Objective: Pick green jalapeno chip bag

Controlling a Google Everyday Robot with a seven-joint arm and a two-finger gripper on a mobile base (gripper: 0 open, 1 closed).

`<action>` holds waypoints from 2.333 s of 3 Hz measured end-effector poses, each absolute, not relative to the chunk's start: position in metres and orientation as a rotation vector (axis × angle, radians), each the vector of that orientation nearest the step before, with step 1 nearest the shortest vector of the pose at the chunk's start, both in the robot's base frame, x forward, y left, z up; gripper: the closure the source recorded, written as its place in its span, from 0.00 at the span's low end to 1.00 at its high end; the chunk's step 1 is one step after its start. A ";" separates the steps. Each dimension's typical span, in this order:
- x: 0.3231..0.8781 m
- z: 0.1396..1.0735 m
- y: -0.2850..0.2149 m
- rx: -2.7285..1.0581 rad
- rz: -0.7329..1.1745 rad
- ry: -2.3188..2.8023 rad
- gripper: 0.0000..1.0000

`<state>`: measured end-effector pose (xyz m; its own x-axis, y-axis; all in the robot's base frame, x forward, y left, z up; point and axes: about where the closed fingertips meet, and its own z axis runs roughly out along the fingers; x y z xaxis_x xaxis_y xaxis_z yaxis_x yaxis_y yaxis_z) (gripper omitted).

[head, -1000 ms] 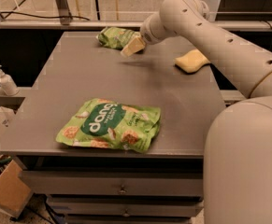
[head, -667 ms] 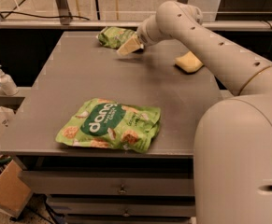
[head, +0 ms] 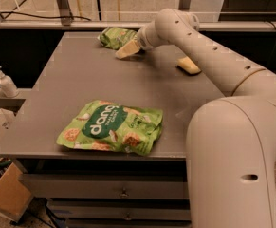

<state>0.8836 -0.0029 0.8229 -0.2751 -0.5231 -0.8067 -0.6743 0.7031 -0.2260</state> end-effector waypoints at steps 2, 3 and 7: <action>0.884 0.827 -0.004 -0.920 0.198 1.950 0.65; 0.884 0.827 -0.004 -0.920 0.198 1.950 0.87; 0.824 0.921 0.014 -0.972 0.313 1.789 1.00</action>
Offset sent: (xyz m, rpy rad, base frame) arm -0.0077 -0.0273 0.0147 -0.0036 -0.0045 -0.0248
